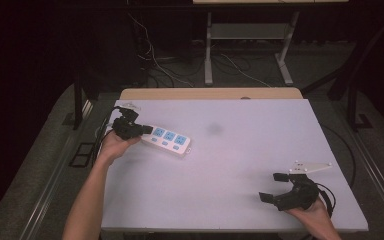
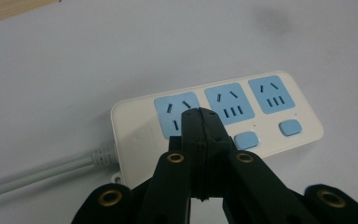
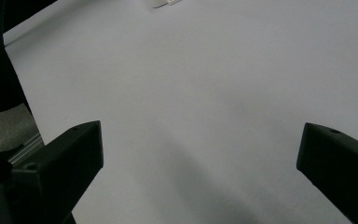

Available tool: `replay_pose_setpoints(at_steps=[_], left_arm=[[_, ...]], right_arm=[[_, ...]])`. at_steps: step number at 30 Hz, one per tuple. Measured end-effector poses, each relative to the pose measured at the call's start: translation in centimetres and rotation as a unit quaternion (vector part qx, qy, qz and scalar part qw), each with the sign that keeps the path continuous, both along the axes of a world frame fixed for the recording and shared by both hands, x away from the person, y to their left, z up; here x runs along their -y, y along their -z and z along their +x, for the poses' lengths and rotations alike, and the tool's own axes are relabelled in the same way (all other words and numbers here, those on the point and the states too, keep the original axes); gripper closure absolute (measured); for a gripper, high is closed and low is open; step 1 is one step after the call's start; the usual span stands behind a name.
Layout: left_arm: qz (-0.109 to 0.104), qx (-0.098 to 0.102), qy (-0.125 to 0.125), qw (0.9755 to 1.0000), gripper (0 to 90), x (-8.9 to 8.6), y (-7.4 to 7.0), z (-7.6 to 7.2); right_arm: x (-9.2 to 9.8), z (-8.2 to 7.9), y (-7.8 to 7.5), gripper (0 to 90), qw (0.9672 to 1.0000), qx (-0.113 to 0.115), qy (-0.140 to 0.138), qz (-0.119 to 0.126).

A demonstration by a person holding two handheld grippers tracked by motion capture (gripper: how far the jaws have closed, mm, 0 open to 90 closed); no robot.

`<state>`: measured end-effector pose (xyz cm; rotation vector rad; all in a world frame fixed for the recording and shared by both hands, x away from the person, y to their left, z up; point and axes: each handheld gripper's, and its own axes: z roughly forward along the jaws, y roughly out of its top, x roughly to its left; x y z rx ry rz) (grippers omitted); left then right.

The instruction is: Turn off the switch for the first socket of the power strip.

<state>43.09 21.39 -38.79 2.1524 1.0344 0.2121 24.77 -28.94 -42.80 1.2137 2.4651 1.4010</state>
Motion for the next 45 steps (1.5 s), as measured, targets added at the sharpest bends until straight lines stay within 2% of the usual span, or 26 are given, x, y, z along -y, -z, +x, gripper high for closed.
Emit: replay_pose_setpoints(at_steps=[13,21,31,37,45], left_arm=[[0.004,-0.012,0.000,0.9999,89.3,-0.1,0.9,0.4],[0.011,-0.021,0.010,0.9997,89.3,0.2,1.8,0.6],[0.018,-0.027,0.017,0.9993,89.3,0.5,2.3,0.7],[-0.008,-0.043,0.012,0.9990,89.3,0.1,2.6,0.8],[-0.011,-0.042,0.007,0.9990,89.4,0.2,2.7,0.8]], right_arm=[[0.0,0.0,0.1,0.3,1.0000,-0.004,0.000,0.000],[0.0,0.0,0.1,0.3,1.0000,-0.004,-0.001,-0.003],[0.1,0.1,0.2,0.3,1.0000,-0.005,-0.002,-0.005],[0.1,0.1,0.2,0.3,1.0000,-0.005,-0.001,-0.003],[0.1,0.1,0.3,0.3,0.9999,-0.009,0.000,-0.004]])
